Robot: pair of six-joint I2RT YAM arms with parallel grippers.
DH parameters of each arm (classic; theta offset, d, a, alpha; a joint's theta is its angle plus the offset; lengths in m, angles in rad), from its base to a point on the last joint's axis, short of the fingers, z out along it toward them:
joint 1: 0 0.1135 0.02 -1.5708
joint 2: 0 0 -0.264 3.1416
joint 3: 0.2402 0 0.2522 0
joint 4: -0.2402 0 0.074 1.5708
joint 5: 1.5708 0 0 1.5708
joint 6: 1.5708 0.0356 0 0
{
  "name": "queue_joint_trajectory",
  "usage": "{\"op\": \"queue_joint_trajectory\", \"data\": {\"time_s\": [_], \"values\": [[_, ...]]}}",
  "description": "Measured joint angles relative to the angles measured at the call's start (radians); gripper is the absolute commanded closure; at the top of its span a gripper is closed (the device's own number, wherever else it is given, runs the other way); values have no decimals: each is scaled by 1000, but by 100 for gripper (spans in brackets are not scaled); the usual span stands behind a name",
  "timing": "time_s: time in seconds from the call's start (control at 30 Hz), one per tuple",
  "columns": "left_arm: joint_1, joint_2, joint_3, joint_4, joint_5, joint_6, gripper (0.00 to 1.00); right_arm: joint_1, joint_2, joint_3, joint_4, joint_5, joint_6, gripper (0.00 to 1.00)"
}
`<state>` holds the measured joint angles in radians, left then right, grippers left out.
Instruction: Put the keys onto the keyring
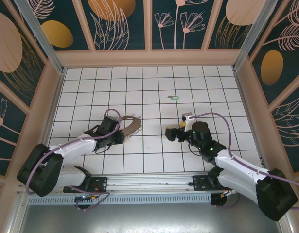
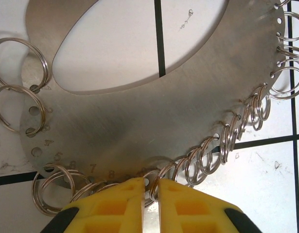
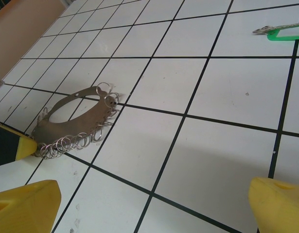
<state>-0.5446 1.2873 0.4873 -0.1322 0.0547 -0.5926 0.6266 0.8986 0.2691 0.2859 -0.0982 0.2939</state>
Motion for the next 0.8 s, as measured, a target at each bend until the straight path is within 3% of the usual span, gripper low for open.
{"op": "queue_joint_trajectory", "data": {"time_s": [0.8], "values": [[0, 16, 28, -17, 19, 0, 80, 0, -2, -6, 11, 0, 0, 1]]}}
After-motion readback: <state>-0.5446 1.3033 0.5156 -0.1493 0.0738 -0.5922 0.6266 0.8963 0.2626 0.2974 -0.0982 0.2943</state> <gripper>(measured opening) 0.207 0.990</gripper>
